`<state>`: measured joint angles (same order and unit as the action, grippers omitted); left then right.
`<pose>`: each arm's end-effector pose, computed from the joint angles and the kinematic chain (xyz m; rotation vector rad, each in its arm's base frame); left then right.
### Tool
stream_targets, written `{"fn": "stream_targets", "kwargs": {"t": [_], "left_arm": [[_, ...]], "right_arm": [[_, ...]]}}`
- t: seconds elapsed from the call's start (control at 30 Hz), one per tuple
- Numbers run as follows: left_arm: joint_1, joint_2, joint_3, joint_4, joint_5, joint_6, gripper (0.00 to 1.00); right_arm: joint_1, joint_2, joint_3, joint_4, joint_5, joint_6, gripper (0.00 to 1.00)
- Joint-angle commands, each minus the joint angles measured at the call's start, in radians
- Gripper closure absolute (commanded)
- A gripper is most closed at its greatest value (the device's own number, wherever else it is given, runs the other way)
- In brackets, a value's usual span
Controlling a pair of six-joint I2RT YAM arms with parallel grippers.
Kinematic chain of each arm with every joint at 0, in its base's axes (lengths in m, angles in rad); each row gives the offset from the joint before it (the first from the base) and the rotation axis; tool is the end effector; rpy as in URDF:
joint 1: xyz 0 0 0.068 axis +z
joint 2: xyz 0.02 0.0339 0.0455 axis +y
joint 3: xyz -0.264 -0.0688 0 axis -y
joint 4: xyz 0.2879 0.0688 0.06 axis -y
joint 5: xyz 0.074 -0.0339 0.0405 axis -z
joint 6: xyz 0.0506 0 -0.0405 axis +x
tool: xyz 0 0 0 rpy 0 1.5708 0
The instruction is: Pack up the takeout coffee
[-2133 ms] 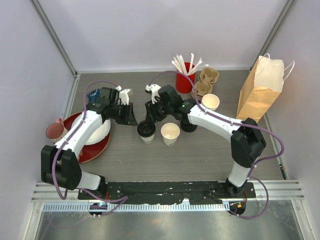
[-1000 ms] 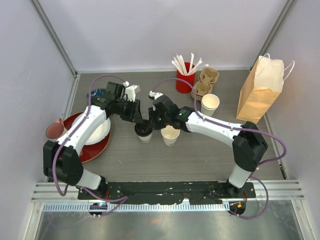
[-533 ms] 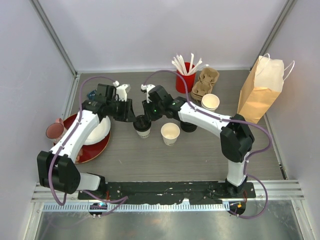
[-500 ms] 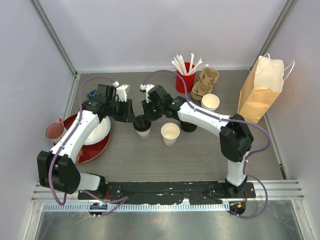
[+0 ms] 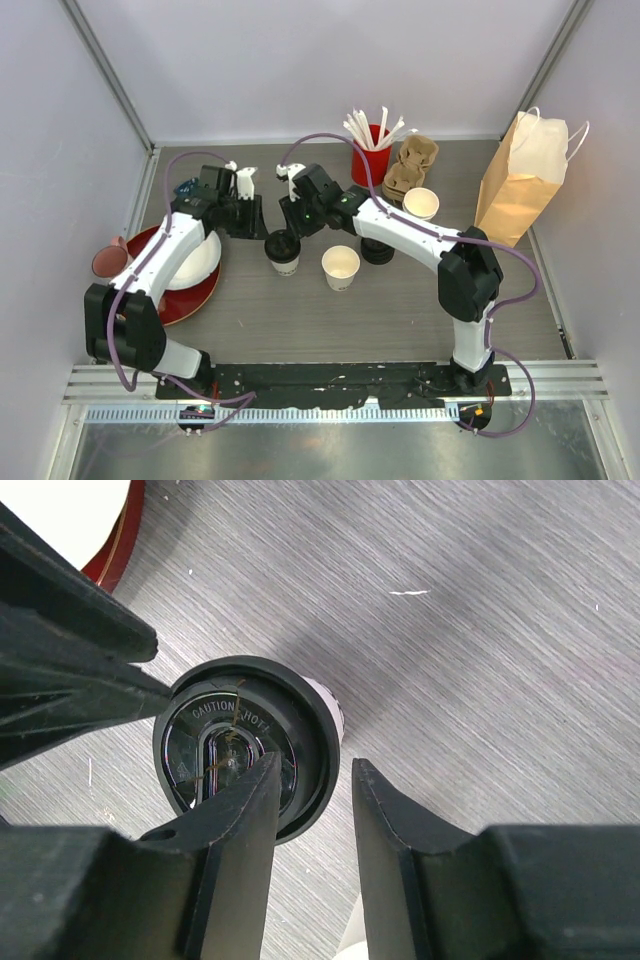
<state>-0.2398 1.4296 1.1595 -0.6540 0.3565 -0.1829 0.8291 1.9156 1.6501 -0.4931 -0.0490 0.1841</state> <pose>0.3353 -0.1002 0.2590 0.2232 2.5088 -0.6196 0.3313 0.3653 0.2586 -0.7836 2.2654 0.5515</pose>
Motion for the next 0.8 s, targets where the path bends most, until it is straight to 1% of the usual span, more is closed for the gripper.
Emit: {"fn": "stream_targets", "kwargs": {"t": [0.0, 0.13, 0.3, 0.43, 0.77], "left_arm": [[0.0, 0.026, 0.04, 0.028, 0.008, -0.021, 0.7], [-0.007, 0.023, 0.037, 0.03, 0.042, -0.03, 0.71], [-0.016, 0.015, 0.022, 0.043, 0.053, -0.043, 0.71], [-0.016, 0.032, -0.012, 0.042, 0.088, -0.067, 0.72], [-0.015, -0.009, -0.102, 0.085, 0.045, -0.081, 0.75]], "right_arm": [[0.002, -0.036, 0.007, 0.008, -0.005, 0.031, 0.6], [0.002, -0.035, -0.038, 0.034, -0.025, 0.051, 0.6], [0.004, -0.029, -0.046, 0.06, -0.048, 0.06, 0.62], [0.004, -0.026, -0.047, 0.06, -0.058, 0.063, 0.63], [0.007, -0.036, -0.107, 0.091, -0.074, 0.094, 0.65]]}}
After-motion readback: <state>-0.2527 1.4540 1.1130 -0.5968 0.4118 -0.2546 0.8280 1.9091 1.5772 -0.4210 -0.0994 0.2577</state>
